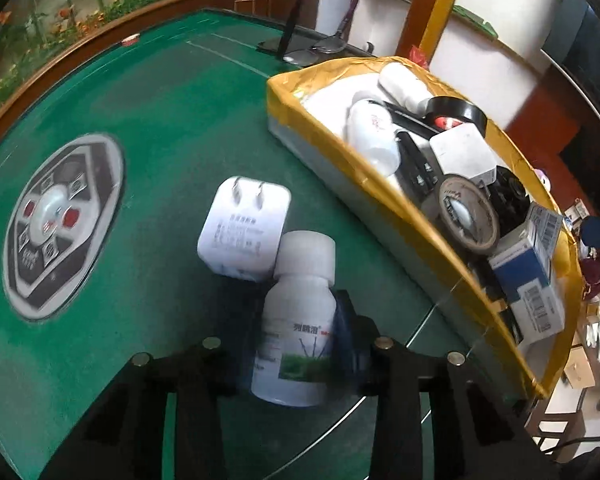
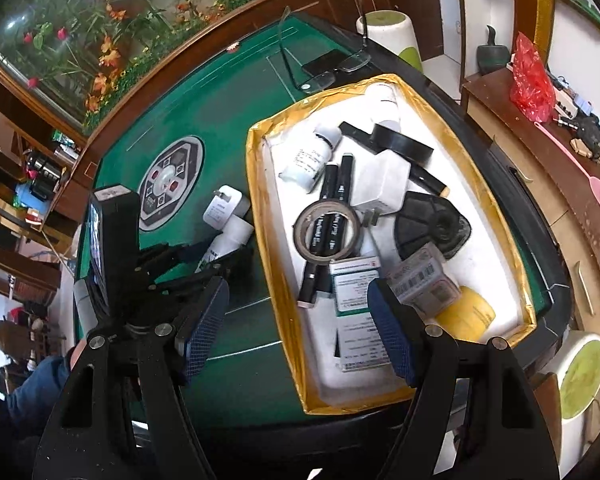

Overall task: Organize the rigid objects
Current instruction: 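Grasp the white green-label bottle with the left tool while the right tool grasps the white charger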

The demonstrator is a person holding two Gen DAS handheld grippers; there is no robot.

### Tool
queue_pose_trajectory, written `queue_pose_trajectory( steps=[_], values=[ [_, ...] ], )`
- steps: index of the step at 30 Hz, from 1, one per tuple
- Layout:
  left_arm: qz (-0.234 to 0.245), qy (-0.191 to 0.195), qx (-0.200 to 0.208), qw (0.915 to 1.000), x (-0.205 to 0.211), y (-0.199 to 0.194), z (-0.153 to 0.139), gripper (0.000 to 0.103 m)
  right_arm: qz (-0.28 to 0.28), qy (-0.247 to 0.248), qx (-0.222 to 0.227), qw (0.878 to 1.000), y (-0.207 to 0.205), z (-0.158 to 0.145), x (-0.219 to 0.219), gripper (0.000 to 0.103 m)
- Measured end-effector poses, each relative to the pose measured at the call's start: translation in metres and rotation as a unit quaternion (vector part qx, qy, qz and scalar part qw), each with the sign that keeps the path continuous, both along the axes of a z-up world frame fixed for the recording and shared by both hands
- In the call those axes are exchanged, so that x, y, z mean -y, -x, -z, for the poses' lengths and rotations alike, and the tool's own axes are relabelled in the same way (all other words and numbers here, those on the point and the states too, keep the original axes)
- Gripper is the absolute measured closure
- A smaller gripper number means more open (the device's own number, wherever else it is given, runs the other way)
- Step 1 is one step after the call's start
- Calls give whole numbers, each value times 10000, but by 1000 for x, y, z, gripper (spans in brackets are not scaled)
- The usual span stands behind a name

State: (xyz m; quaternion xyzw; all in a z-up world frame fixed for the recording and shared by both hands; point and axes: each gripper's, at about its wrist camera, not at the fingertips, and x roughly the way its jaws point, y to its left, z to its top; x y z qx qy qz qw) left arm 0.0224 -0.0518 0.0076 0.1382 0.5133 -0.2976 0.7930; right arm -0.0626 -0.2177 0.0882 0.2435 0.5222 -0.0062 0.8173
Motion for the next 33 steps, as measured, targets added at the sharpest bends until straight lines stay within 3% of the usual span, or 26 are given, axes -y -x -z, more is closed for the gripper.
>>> queue_pose_trajectory(
  steps=[9, 17, 19, 26, 30, 32, 33],
  values=[
    [-773, 4, -116, 9969, -98, 32, -2, 67, -615, -37, 2, 9981, -32, 6, -49, 30],
    [-1232, -135, -139, 9922, -162, 46, -6, 67, -1751, 922, -24, 9802, -97, 20, -113, 30],
    [-1282, -147, -152, 9915, -168, 47, -6, 67, -1889, 1192, -138, 9746, -116, 32, -120, 30],
    [-1401, -73, -144, 9900, -183, 52, -3, 67, -2224, 1416, -542, 9631, -156, 69, -123, 30],
    [-1391, -132, -95, 9901, -180, 52, -3, 67, -2287, 1563, -502, 9596, -162, 75, -132, 30],
    [-1366, -155, -56, 9905, -178, 51, -2, 67, -2192, 1457, -475, 9636, -160, 75, -131, 36],
    [-1362, -148, -54, 9906, -178, 50, -2, 67, -2147, 1448, -506, 9645, -159, 75, -131, 48]
  ],
)
